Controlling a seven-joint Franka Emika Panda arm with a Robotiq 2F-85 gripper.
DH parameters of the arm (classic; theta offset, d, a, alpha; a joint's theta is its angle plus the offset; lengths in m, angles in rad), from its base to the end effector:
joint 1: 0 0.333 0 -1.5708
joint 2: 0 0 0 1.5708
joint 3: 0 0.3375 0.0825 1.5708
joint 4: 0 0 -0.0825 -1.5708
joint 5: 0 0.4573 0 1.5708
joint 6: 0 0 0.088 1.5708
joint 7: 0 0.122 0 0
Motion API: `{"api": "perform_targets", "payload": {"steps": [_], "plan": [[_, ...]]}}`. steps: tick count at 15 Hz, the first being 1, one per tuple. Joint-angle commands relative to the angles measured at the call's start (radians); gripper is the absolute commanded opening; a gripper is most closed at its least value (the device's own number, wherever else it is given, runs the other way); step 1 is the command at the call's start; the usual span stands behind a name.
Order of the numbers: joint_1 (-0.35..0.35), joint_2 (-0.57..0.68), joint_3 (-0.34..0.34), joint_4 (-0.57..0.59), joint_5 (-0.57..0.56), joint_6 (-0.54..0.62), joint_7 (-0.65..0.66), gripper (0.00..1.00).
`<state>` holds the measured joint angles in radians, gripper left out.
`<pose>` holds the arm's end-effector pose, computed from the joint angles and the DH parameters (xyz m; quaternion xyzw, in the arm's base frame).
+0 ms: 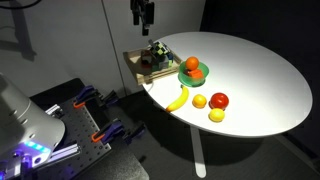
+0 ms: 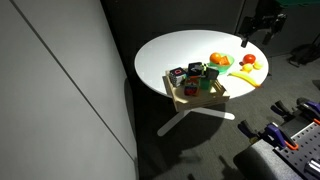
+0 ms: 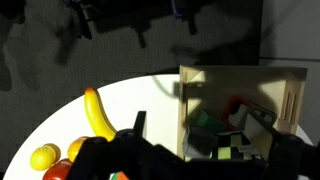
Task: Remove the gray block from the wooden tray and place it on the table to the right of the wooden tray
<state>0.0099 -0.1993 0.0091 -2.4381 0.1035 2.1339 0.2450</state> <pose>0.4989 0.0152 0.3313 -0.9876 0.1423 0.0573 0.0341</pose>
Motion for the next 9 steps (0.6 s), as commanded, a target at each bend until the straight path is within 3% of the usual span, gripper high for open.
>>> {"api": "perform_targets", "payload": {"steps": [1, 9], "plan": [[-0.007, 0.0, 0.006, 0.001, 0.001, -0.002, -0.001, 1.0], [-0.014, 0.053, 0.001, 0.049, 0.004, 0.012, 0.027, 1.0]]}}
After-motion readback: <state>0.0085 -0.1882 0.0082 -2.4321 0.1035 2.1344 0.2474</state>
